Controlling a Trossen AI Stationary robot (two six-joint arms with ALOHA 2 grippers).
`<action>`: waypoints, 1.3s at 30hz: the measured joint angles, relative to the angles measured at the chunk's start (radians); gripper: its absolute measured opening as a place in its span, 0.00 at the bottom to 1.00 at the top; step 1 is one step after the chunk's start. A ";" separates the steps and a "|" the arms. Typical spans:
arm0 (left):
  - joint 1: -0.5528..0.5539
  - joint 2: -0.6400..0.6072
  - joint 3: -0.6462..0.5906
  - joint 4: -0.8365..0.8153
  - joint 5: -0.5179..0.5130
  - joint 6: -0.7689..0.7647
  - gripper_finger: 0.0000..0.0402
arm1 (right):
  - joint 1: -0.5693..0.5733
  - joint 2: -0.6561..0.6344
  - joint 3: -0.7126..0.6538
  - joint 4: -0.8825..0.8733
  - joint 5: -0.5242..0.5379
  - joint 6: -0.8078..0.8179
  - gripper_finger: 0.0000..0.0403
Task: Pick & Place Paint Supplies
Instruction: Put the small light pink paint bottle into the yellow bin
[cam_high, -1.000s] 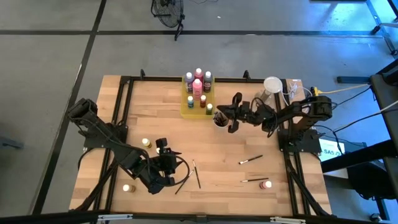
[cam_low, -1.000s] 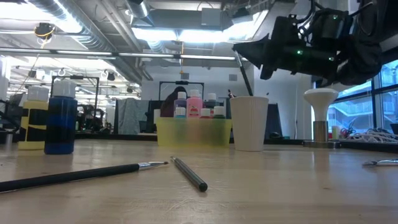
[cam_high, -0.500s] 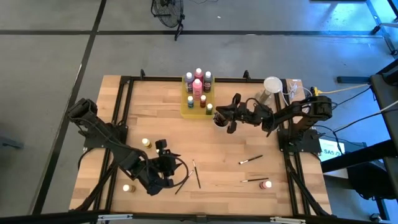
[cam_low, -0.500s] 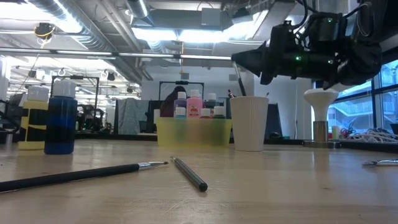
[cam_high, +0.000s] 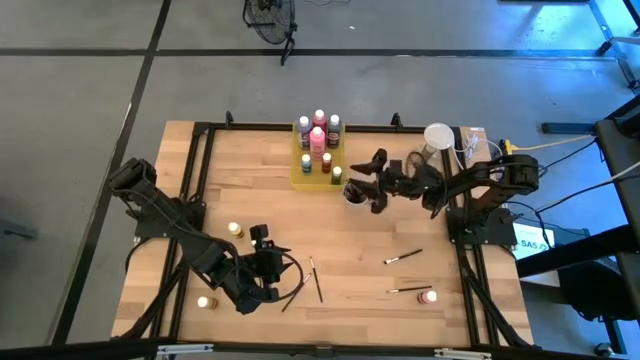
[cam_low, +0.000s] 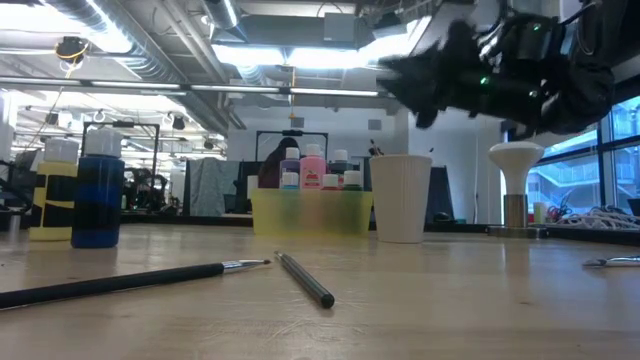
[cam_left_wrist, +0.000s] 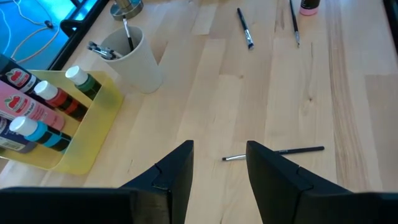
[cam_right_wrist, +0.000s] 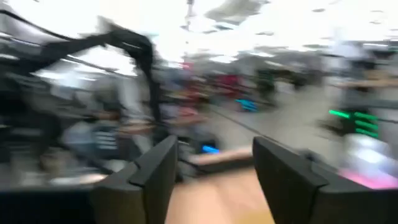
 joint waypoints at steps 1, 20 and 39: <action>0.000 0.000 0.000 0.000 0.000 0.000 0.36 | 0.000 -0.013 0.000 0.018 -0.065 0.014 0.54; 0.000 0.000 0.000 -0.004 0.042 -0.010 0.36 | 0.196 -0.593 -0.003 -0.458 -0.747 -0.063 0.53; 0.005 0.000 0.000 -0.004 0.034 0.000 0.36 | 0.600 -0.876 0.545 -2.100 0.137 -0.007 0.53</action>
